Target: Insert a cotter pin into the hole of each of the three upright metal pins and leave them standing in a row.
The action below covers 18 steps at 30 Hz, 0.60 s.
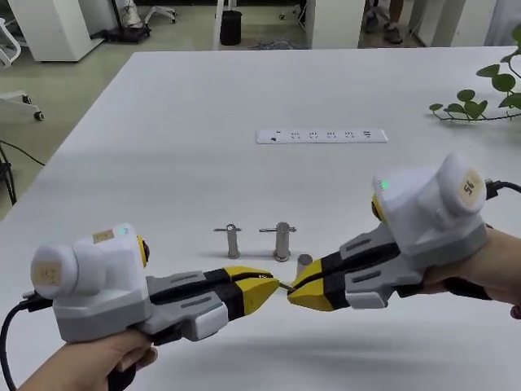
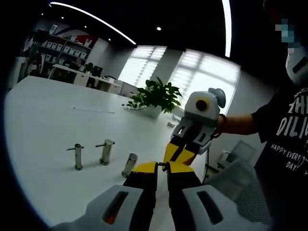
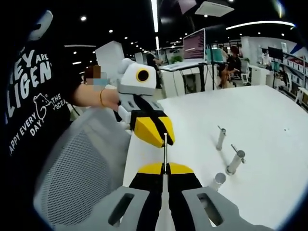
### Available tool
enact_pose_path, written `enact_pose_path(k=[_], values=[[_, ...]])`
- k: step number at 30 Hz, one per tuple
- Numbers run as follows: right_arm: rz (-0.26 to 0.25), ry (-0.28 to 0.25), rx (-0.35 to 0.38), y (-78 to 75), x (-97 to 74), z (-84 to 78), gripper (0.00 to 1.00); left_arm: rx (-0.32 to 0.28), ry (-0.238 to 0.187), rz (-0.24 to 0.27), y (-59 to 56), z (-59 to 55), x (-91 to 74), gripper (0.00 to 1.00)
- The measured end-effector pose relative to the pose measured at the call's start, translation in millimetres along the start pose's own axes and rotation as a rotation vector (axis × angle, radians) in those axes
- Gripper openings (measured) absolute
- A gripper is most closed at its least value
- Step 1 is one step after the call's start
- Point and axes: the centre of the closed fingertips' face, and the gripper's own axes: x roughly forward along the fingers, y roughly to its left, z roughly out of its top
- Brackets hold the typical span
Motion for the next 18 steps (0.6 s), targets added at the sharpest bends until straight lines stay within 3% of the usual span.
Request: enact_pose_path(k=[5,11,15,18], values=[[-0.036,0.018,-0.005,-8.0,-5.7,-4.4,0.00,0.044,0.038,0.050,10.0,-7.2,0.4,0.18],[-0.086,0.078,-0.031,-20.7,-12.0,-17.5,0.00,0.056,0.023,0.109,19.7,-3.8,3.2,0.27],[-0.105,0.117,-0.051,-27.6,-15.9,-24.4,0.00,0.077,-0.013,0.166,28.0,3.4,5.8,0.28],[-0.118,0.142,-0.069,-32.9,-18.3,-28.7,0.00,0.091,-0.011,0.199,29.9,2.9,8.5,0.28]])
